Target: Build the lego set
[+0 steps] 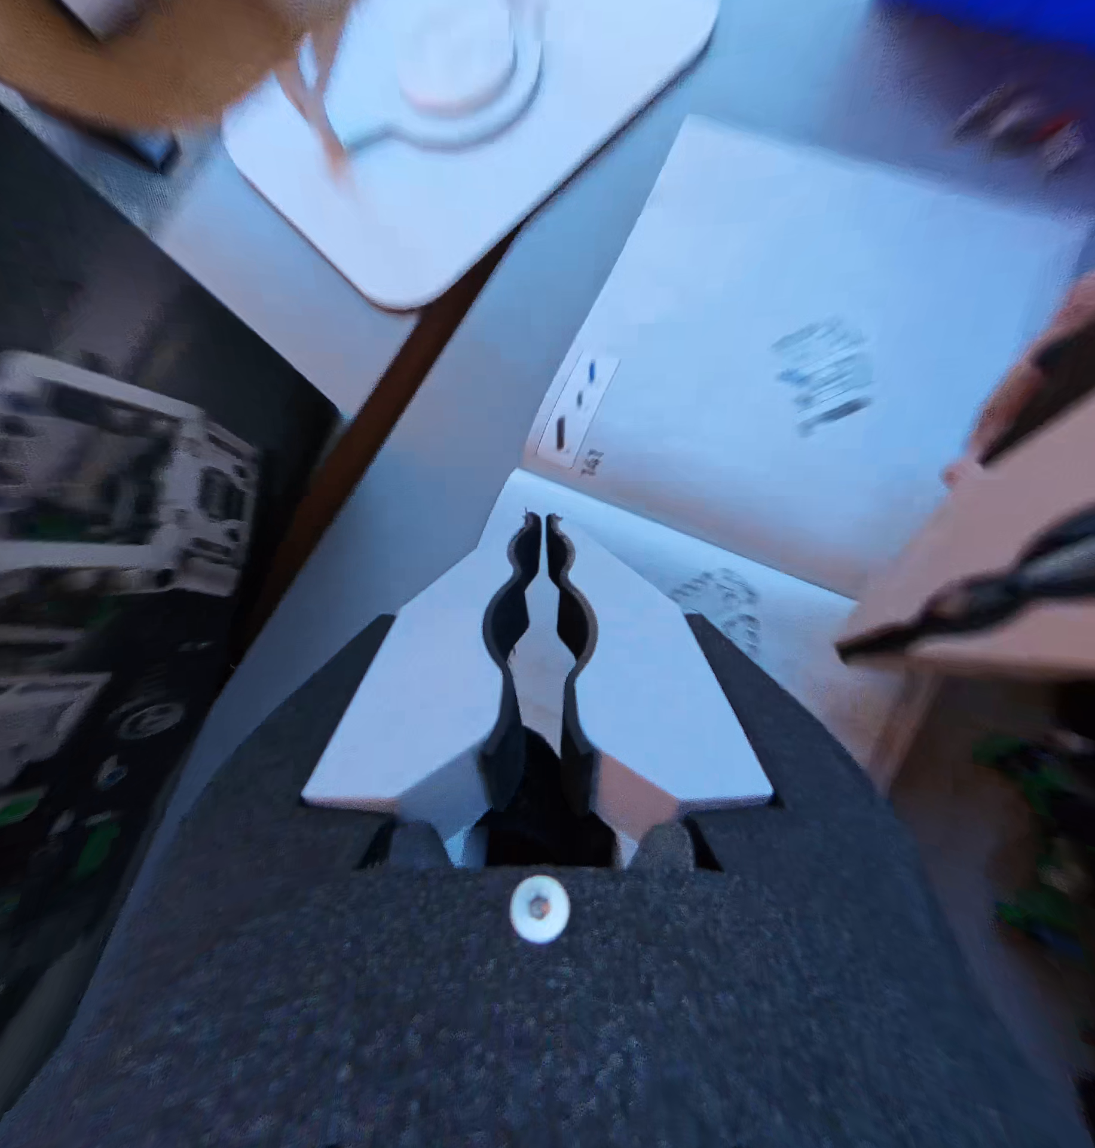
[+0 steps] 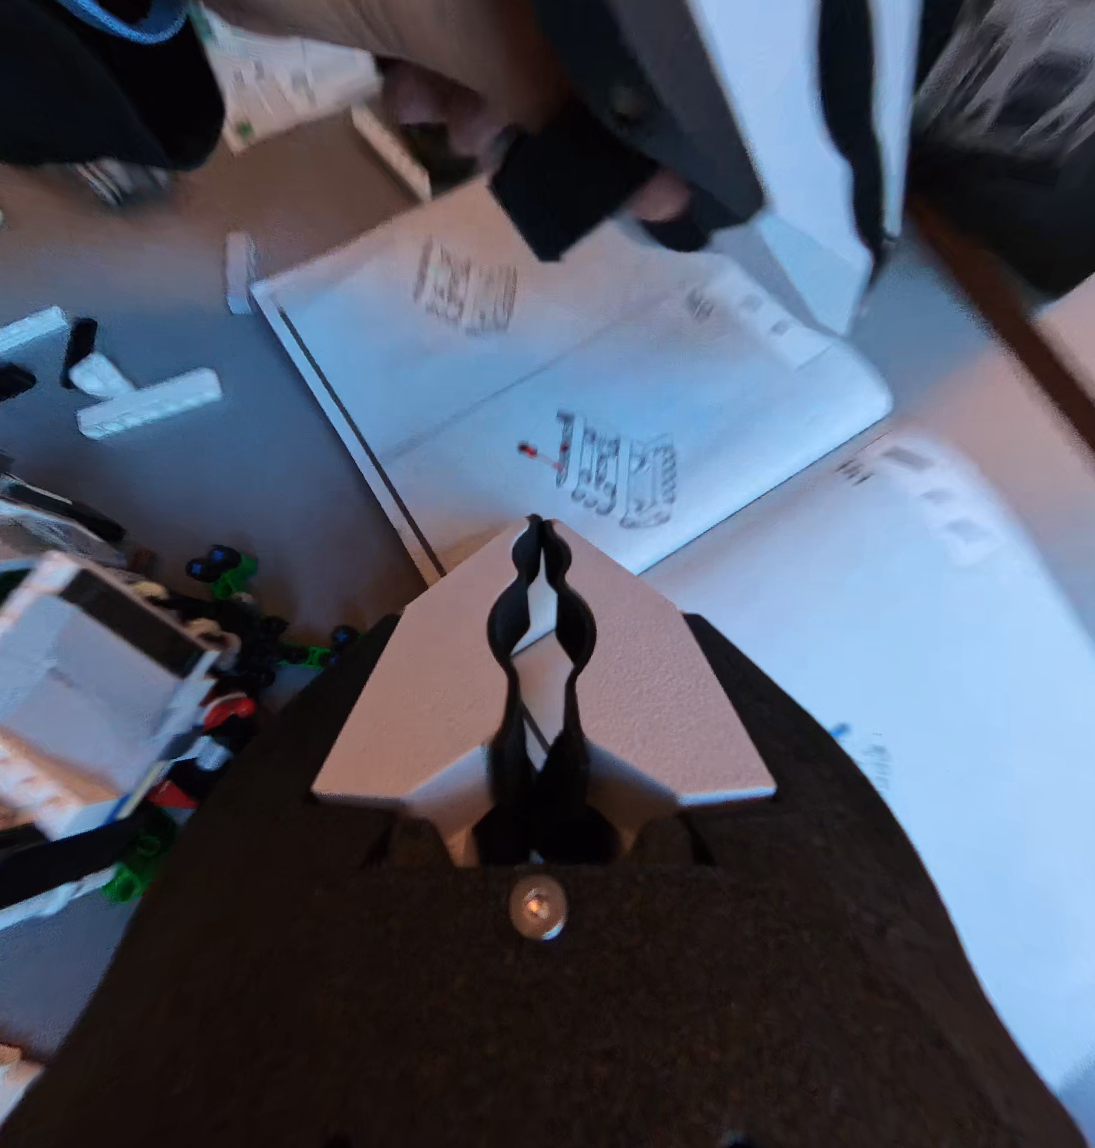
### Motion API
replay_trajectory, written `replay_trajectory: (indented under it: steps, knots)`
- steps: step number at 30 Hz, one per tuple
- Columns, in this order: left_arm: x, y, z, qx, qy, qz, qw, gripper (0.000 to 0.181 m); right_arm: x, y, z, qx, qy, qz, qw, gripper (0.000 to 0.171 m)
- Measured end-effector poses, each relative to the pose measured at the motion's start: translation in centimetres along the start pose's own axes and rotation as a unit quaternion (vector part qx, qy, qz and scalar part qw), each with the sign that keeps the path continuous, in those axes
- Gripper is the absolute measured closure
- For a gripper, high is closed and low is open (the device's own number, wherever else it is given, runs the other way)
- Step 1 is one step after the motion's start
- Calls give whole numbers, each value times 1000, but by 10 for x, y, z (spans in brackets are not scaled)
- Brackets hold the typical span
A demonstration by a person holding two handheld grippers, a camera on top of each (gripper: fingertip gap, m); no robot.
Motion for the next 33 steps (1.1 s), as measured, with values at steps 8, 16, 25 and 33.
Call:
replay_trajectory:
  steps: [8, 16, 25, 33]
  knots:
    - [224, 58, 35, 58, -46, 165, 983, 158, 118, 1, -26, -48, 45, 107, 992, 150]
    - [274, 195, 128, 235, -102, 228, 939, 125, 168, 87, -90, -173, 108, 243, 948, 138]
    - [249, 285, 112, 215, -189, 30, 958, 130, 156, 106, -125, -199, 109, 241, 944, 139]
    - [224, 305, 99, 133, -119, -55, 982, 137, 150, 101, -140, -170, 122, 225, 952, 145]
Point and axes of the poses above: each gripper's, where its closed fingertips meet, x back along the fingers, y out of its underside, z = x × y across the jaws, the point moved 2 cm from there along x, back along the fingers, and after that the axes turned 2 degrees about -y, right-handed, at the moved point
